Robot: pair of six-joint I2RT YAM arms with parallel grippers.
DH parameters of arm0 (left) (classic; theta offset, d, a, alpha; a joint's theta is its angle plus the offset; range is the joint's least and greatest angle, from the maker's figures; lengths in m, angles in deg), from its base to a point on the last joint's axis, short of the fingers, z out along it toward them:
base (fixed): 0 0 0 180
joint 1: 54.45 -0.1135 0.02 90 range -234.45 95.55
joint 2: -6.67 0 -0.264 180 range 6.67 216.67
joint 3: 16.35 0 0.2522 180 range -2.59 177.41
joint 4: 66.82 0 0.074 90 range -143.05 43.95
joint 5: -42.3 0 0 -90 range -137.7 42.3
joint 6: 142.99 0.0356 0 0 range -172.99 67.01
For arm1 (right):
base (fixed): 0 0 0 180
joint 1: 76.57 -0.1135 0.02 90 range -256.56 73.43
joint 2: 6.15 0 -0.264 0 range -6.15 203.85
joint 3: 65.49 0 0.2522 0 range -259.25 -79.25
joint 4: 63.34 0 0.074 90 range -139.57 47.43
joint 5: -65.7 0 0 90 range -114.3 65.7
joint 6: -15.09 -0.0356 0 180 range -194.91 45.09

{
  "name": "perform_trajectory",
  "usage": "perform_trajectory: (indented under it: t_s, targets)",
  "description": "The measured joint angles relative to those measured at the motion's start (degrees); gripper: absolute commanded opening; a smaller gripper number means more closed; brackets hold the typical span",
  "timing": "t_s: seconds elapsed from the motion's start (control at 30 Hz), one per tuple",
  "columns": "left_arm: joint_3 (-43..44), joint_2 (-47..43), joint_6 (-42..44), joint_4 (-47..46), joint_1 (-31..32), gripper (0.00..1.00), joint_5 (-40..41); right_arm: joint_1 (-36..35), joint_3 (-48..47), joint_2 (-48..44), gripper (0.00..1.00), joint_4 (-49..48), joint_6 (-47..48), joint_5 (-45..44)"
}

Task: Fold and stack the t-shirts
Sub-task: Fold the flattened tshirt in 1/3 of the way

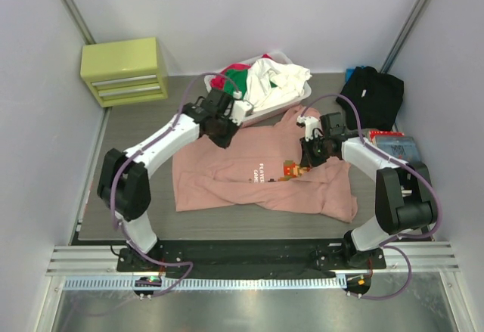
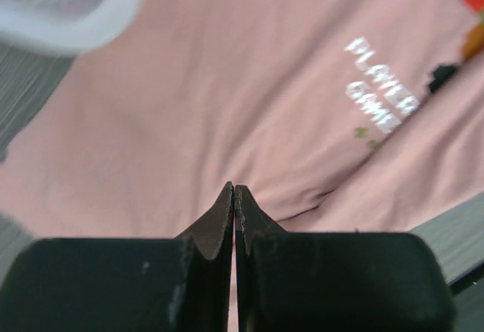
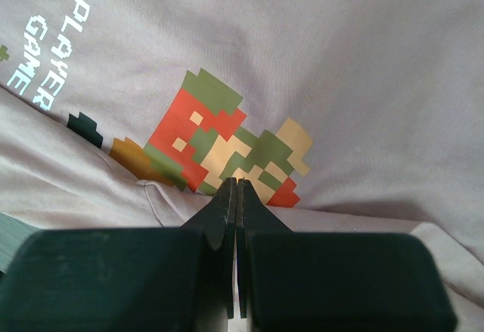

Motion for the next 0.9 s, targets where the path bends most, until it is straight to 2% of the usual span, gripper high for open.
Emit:
perform_trajectory:
  t_s: [0.13,0.3,0.43,0.77,0.9]
  targets:
    - [8.39,7.15,3.78,2.95,4.94,0.0,-7.13,0.0,0.0,0.0,0.01,0.0,0.15,-0.15]
    - [21.99,16.79,6.49,5.05,5.25,0.0,-12.17,0.0,0.0,0.0,0.01,0.0,0.57,-0.52]
    - [27.93,21.42,8.52,6.27,4.63,0.0,-11.82,0.0,0.0,0.02,0.01,0.0,0.81,-0.55]
    - [35.56,34.75,11.19,6.23,2.38,0.0,-6.86,0.02,0.02,0.02,0.01,0.02,0.98,-0.66]
    - [40.33,36.7,10.51,6.84,-0.11,0.0,-5.57,0.07,0.17,0.02,0.01,0.02,0.98,-0.55]
